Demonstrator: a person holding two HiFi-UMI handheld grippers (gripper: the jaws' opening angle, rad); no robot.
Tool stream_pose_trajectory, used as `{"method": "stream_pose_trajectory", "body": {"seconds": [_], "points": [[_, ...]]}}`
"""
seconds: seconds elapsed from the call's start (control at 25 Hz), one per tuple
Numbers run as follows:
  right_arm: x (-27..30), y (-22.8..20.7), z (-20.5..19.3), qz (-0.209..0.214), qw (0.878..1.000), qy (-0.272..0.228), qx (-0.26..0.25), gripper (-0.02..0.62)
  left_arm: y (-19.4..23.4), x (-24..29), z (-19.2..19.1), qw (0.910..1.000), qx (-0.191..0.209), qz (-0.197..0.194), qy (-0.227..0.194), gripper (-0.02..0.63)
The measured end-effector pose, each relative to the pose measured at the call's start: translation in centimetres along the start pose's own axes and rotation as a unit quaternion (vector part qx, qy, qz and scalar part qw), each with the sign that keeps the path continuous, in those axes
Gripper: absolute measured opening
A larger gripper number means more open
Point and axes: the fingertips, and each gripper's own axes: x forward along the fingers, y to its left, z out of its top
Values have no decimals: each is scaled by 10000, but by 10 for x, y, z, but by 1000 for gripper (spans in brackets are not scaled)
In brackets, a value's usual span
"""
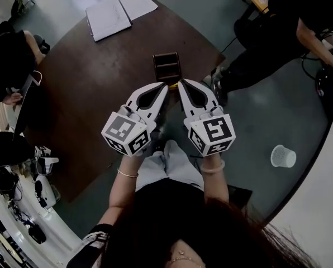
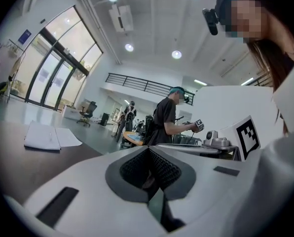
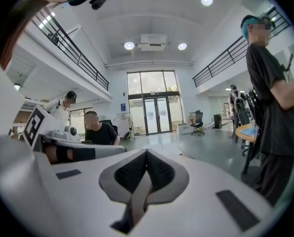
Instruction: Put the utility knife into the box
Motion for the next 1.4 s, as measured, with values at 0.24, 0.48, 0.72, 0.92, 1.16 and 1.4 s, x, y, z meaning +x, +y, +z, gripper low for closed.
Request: {"method": "stream_pose_trajectory", "body": {"seconds": [0.24,0.48,0.72,0.92,1.16,1.4], "points": [[-16,5,28,-4,9993,-322,-197,15,-12,-8,28,9993,299,-11,-210,-9],[-22,11,40,22,9985,-431,-333,15,-20,-10,42,9986,433,-71,-309,-9],[-26,12,44,3,9983,-502,-311,15,-22,-12,42,9985,452,-87,-312,-9],[-26,8,43,-28,9987,-452,-221,15,-22,-14,45,9985,356,-145,-376,-9],[-26,11,44,10,9988,-433,-228,15,-23,-14,45,9987,318,-159,-377,-9],[-26,13,43,37,9989,-420,-186,15,-22,-12,40,9990,253,-167,-330,-9]]}}
